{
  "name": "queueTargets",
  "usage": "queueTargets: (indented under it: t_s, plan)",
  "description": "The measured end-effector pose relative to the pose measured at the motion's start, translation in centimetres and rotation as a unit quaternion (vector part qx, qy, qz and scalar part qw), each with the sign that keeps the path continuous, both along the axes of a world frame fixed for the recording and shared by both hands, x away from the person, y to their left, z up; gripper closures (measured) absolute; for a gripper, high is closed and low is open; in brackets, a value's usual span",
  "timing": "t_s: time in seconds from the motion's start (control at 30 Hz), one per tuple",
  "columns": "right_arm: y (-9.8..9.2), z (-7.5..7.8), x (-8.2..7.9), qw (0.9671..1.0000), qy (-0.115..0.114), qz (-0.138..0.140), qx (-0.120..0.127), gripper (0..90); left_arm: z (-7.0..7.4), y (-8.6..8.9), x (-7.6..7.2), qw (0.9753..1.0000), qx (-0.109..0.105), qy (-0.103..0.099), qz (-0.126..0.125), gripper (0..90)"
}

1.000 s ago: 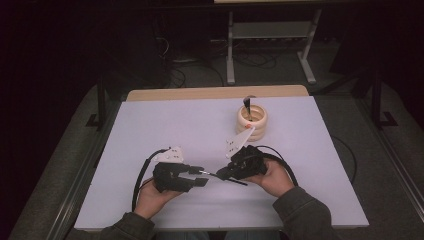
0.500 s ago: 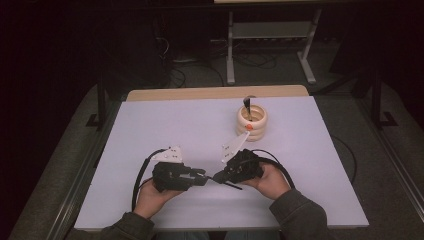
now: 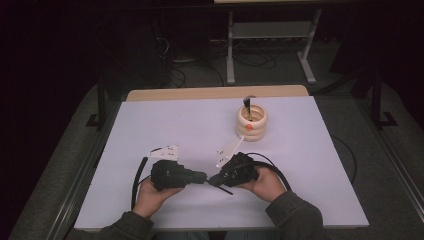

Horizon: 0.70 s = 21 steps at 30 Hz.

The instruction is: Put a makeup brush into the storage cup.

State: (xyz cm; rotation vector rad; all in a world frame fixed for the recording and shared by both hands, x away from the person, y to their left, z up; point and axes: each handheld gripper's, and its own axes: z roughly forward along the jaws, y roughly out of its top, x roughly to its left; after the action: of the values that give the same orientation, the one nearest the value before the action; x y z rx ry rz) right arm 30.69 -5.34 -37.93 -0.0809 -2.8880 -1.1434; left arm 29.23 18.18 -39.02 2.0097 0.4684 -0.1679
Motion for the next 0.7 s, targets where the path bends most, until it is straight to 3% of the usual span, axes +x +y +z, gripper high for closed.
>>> queueTargets:
  t_s: [0.1, 0.17, 0.33, 0.6, 0.7]
  plan:
    - [0.1, 0.0, 0.0, 1.0, 0.003, 0.0, -0.004, 79.5, 0.3, 0.1, -0.1, 1.0, 0.005, 0.0, 0.006, 85.2]
    - [0.3, 0.2, -0.1, 0.9998, 0.0, -0.006, -0.019, 74.9, 0.6, 0.1, -0.1, 0.9997, 0.018, -0.014, 0.003, 85.3]
    - [0.7, 0.4, -0.4, 0.9995, -0.01, -0.014, -0.027, 74.6, 1.1, -0.2, -0.4, 0.9991, 0.033, -0.025, 0.003, 85.3]
    - [1.5, 0.3, -0.5, 0.9995, -0.008, -0.011, -0.03, 83.7, 1.3, -0.7, -0.8, 0.9983, 0.049, -0.032, 0.0, 84.5]
    - [1.4, 0.2, -0.5, 0.9995, -0.004, -0.009, -0.031, 84.5, 1.3, -0.6, -0.7, 0.9983, 0.045, -0.036, 0.006, 74.2]
